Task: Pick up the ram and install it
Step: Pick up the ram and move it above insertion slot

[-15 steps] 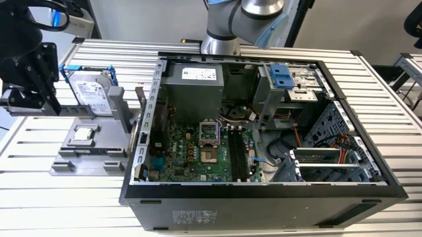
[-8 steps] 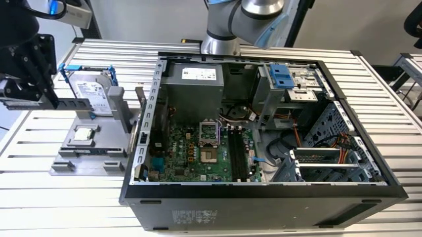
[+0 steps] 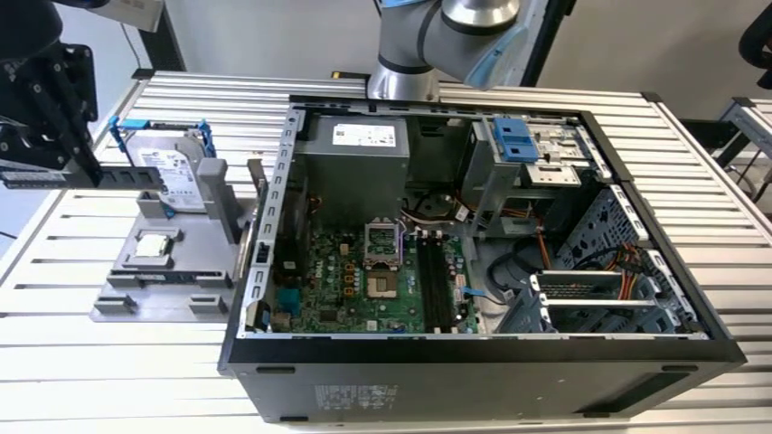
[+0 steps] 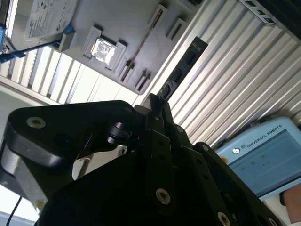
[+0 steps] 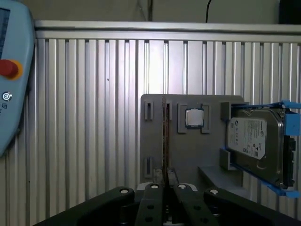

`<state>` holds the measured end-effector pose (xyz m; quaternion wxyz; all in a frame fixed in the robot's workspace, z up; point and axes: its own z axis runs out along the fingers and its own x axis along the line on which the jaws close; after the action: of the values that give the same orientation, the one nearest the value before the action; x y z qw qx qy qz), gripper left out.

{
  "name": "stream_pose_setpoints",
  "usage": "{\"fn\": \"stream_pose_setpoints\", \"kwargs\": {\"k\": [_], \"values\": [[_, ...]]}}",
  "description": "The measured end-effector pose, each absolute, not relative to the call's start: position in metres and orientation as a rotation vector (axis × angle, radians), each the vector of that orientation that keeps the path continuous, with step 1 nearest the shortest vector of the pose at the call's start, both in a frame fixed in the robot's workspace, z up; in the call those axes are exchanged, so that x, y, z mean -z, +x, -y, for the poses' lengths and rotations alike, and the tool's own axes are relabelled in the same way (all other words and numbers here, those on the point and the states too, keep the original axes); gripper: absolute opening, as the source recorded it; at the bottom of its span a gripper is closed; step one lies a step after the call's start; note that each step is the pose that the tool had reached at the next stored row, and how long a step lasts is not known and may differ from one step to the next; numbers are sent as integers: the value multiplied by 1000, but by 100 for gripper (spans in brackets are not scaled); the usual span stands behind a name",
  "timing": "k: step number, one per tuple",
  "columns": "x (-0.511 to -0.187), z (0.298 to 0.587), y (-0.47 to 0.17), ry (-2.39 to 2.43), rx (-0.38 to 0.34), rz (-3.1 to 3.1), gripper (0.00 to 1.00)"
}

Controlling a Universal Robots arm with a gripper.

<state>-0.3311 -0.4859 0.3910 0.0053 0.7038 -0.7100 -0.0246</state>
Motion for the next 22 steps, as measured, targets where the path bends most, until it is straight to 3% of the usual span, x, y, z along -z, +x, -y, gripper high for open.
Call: {"fn": "stream_pose_setpoints", "kwargs": {"k": [22], "values": [[-392, 486, -298, 2201, 82, 2220, 0]]}}
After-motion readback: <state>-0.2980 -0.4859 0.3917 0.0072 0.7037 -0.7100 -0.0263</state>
